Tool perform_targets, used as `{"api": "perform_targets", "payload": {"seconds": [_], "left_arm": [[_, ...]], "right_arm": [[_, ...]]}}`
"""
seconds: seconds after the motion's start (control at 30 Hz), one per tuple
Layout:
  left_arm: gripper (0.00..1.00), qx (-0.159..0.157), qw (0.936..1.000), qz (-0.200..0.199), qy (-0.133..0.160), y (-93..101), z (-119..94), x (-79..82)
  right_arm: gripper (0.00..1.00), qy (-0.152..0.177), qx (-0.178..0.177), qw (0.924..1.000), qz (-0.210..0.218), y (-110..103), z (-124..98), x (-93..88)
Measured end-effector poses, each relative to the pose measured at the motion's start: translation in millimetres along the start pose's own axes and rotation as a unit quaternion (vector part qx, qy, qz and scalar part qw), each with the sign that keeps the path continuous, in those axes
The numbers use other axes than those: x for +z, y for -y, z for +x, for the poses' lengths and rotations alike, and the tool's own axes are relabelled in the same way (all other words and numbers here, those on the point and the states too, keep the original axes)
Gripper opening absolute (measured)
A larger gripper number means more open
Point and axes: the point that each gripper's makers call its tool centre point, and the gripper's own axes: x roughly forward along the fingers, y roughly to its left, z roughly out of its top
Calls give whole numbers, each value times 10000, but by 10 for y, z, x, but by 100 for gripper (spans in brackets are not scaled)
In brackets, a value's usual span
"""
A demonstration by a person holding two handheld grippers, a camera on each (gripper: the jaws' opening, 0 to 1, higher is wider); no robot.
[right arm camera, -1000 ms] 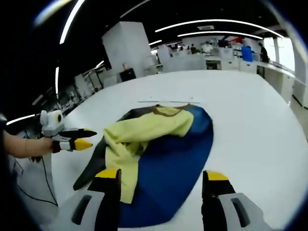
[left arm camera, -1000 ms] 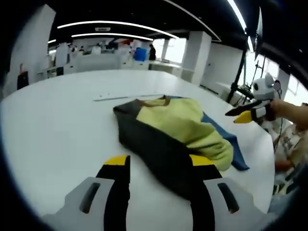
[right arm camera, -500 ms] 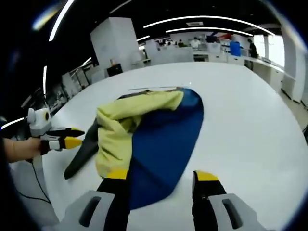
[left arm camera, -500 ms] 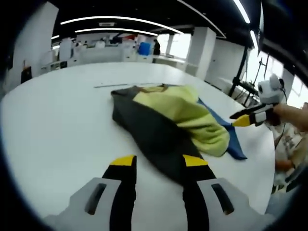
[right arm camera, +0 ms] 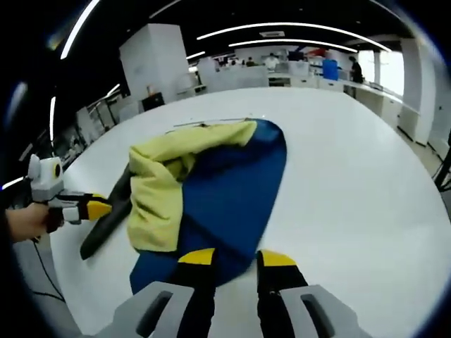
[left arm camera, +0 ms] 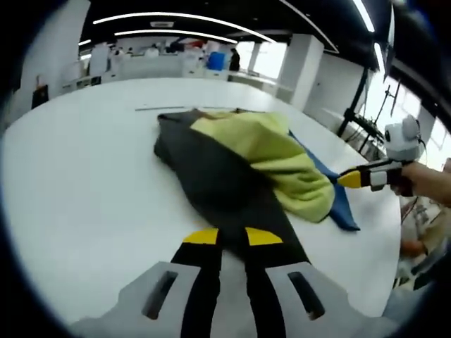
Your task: Fold the garment on the visible template until the final outline fits inside the template.
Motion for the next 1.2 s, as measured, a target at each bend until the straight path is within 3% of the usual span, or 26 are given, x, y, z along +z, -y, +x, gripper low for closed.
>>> {"api": "perform_targets", "payload": {"seconds": [0.13, 0.2, 0.4, 0.6, 0.93, 1.2], "left_arm": [[0, 19, 10000, -40, 2, 3, 9, -7], [0, 37, 9999, -94, 10, 3, 3, -9], [0, 50, 9999, -59, 87, -10, -62, 29], [0, 142, 9996, 52, 239, -70, -211, 152], [0, 583, 9964, -83, 612, -428, -481, 361], [0, 1078, 9898, -237, 900, -783, -648, 479]], "right_arm": [[8, 79, -129, 9999, 36, 2, 24, -12], [0, 56, -134, 9999, 16, 0, 37, -27], [0, 80, -102, 9999, 75, -8, 24, -21], [0, 229, -97, 9997, 1, 44, -75, 101], [0, 228, -450, 9983, -291, 372, -274, 242], [0, 234, -776, 9960, -375, 686, -363, 330]]}}
